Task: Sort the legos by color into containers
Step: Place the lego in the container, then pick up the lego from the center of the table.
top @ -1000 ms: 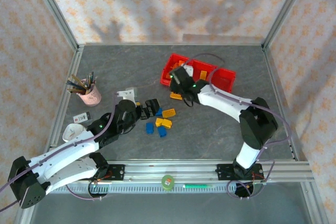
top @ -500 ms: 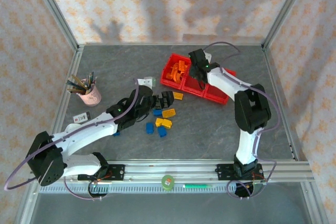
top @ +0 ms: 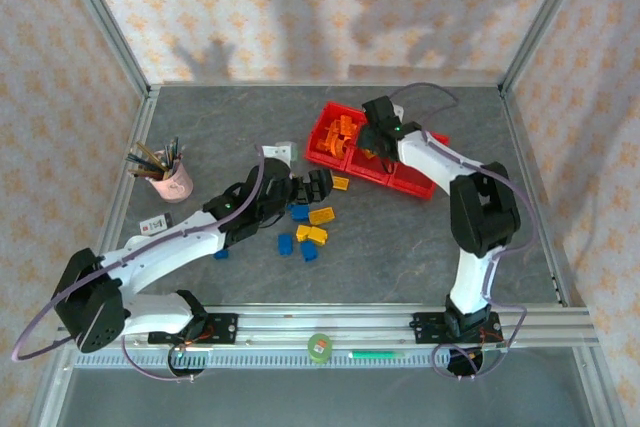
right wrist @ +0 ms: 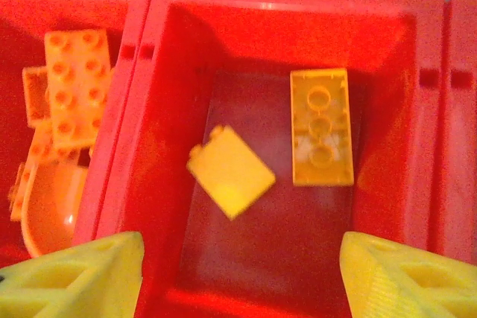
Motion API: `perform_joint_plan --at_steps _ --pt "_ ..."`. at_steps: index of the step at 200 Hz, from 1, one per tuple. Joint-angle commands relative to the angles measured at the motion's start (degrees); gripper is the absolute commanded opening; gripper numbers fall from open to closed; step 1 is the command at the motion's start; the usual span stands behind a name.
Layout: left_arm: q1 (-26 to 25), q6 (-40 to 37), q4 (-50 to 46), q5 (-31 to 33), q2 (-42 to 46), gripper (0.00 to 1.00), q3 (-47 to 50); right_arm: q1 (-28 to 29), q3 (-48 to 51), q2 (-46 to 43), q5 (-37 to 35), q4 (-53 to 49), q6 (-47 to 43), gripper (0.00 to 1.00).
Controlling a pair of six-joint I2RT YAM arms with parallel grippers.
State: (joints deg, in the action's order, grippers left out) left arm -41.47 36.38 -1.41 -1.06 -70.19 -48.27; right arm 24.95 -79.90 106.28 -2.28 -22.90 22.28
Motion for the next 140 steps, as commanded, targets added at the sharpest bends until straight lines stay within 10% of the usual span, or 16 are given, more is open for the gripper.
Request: perform_joint_plan --at_steps 1,140 --pt "0.6 0.4 0.9 0.5 3.8 0.99 2.2 3.1 2.9 -4.9 -0.4 0.4 1.1 0.74" --pt "1.8 4.1 -5.9 5.1 18.6 0.99 12.5 19.3 8.2 -3.4 -3.4 1.3 13.5 1.0"
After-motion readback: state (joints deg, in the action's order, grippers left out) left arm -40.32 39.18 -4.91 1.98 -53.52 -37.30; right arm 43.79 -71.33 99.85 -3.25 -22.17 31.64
